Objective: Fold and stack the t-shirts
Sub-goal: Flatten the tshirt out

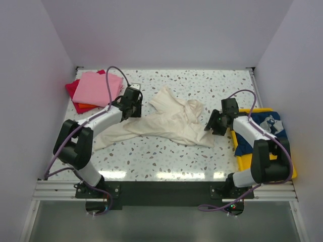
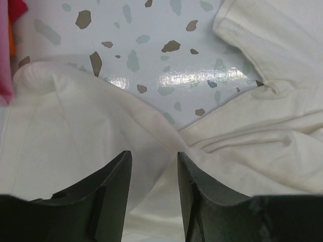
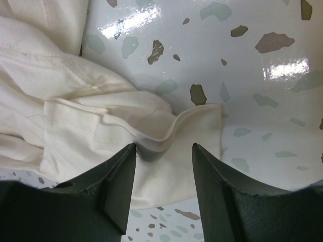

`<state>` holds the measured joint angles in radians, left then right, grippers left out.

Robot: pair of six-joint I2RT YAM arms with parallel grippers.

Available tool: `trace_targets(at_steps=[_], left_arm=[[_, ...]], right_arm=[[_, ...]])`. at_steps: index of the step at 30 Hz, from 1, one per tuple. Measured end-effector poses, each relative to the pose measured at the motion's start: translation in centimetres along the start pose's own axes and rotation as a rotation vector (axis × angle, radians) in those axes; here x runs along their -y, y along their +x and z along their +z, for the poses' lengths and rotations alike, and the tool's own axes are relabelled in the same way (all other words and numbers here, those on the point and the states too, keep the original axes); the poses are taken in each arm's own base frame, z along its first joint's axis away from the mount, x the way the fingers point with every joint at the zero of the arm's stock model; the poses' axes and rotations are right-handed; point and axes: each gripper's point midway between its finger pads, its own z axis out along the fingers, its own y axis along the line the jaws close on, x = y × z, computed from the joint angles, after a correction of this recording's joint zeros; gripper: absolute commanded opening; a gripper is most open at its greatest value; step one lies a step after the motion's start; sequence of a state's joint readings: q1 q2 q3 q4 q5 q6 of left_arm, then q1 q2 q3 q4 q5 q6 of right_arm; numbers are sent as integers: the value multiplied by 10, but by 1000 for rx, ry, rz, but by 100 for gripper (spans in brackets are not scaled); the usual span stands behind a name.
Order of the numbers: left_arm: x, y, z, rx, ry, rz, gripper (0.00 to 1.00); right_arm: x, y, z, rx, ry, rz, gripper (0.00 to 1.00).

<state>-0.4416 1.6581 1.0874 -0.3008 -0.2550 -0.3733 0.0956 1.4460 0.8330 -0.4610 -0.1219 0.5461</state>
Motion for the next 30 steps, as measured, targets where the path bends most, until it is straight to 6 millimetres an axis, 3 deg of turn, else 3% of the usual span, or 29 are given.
trace_targets(at_steps=[8, 13, 30], left_arm=[[7, 2, 2, -4, 55, 115, 47], [6, 14, 15, -41, 46, 145, 36], [3, 22, 21, -66, 38, 176, 40]], right_arm=[[0, 0, 1, -1, -4, 7, 52], [1, 2, 4, -15, -3, 11, 52], [4, 3, 5, -17, 1, 25, 52]])
